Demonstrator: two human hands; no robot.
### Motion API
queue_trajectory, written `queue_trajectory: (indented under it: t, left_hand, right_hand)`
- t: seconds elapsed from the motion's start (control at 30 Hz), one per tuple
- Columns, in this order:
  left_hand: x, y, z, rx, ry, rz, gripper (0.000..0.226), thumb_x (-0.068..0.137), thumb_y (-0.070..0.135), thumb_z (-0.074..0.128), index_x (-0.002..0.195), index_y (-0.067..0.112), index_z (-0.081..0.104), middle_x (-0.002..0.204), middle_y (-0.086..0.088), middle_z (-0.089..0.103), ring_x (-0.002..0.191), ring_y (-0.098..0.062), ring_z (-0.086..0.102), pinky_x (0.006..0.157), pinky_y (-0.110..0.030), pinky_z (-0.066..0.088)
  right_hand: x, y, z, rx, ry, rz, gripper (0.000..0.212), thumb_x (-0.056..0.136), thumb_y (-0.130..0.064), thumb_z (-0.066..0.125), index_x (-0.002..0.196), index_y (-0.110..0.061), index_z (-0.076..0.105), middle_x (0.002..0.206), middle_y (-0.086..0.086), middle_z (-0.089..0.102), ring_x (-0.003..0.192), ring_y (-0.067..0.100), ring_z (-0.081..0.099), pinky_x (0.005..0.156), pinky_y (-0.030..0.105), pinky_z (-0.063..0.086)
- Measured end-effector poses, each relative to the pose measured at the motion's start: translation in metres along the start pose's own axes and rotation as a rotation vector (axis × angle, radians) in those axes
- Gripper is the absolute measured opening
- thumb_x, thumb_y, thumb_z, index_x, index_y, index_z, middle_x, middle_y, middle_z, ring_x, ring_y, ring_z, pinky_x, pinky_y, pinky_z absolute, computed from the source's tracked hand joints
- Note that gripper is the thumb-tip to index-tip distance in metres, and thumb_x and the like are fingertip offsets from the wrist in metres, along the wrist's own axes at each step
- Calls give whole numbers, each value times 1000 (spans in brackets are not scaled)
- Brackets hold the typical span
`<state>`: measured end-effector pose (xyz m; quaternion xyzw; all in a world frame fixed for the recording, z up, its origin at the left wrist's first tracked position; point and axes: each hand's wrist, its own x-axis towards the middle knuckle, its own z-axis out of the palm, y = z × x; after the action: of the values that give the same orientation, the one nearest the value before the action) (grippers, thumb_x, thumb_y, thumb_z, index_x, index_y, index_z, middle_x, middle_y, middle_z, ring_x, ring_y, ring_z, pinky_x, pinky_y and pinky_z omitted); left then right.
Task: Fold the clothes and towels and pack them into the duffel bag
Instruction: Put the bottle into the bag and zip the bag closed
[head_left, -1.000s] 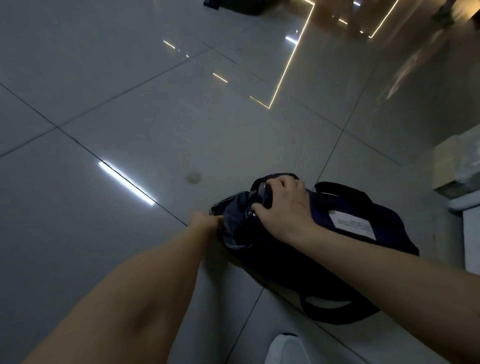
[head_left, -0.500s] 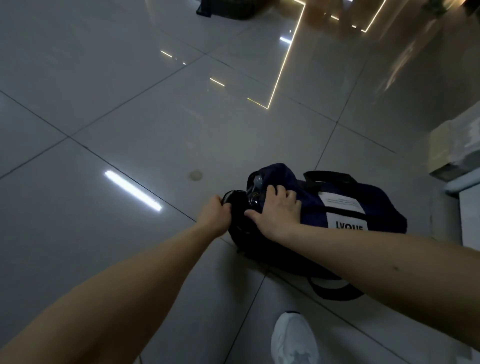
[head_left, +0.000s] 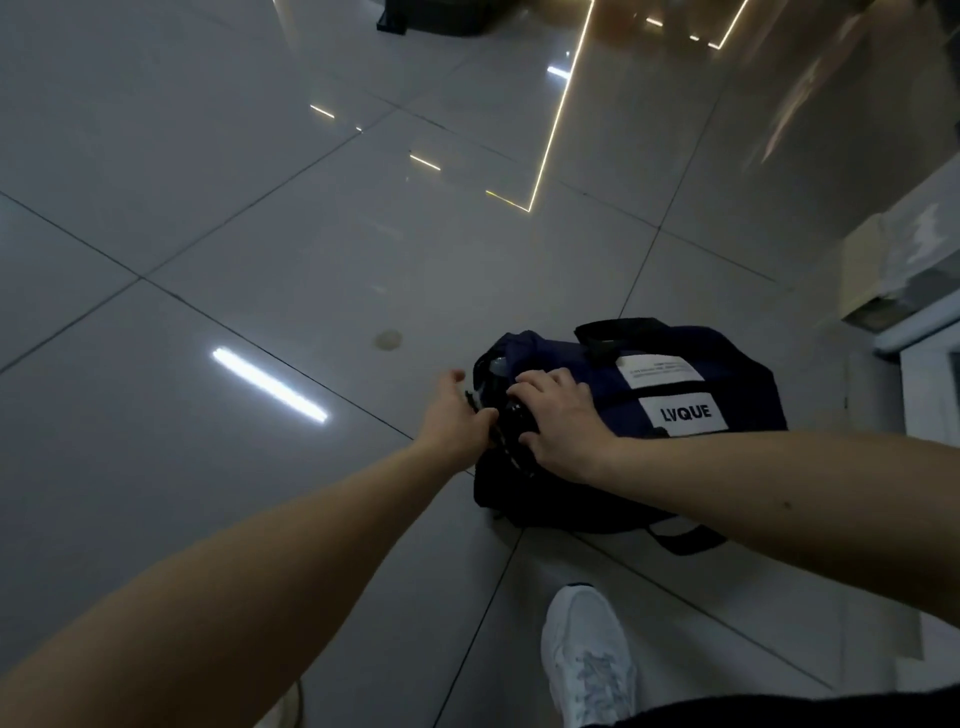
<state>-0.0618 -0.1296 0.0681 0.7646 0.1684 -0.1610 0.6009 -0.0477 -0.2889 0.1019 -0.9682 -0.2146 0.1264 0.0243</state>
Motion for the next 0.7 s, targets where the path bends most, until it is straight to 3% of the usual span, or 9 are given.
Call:
queue_trajectory:
  t: [0.07,0.17,0.27,0.4,0.6,0.7]
  left_hand:
    - [10,-5,-3,218,-85,149,44,96,15,63,136,19,45,110,-9,67,92,-21,69,82,-36,59]
    - [22,-8,-16,539,-238,342,32,94,17,63,126,17,62,114,-4,68,98,-16,65,88,-31,54]
    - [29,-10,-23,741,-479,544,25,92,16,63,116,22,66,107,4,69,95,-16,65,85,-34,54]
    - [39,-6,-29,1116,-488,849,22,95,10,57,113,19,64,108,1,67,94,-23,64,74,-29,47]
    - [46,-4,-48,1379,-522,1093,35,92,7,59,125,19,58,122,-3,63,109,-26,60,79,-37,50]
    - [51,0,-57,1354,-456,1277,32,86,9,69,117,17,65,114,-4,67,101,-28,63,69,-35,51]
  right_hand:
    - [-14,-5,4,44,-11,6,68,88,-33,65,149,-23,36,157,-3,28,140,26,25,111,48,30]
    - [-38,-12,10,80,-26,33,72,87,-44,63,149,-24,33,161,-1,18,145,27,17,117,49,27]
    - [-54,-29,24,112,-10,165,74,84,-54,66,144,-29,32,162,4,10,146,30,14,119,47,25]
    - [-65,-54,46,208,148,422,80,75,-67,69,139,-33,34,156,3,26,141,29,23,117,44,27]
    - [-66,-67,59,163,258,484,90,72,-70,70,142,-28,33,154,4,31,141,29,26,118,44,25]
    - [-65,-66,60,145,254,479,95,70,-75,67,144,-28,31,155,6,29,141,30,25,119,45,24]
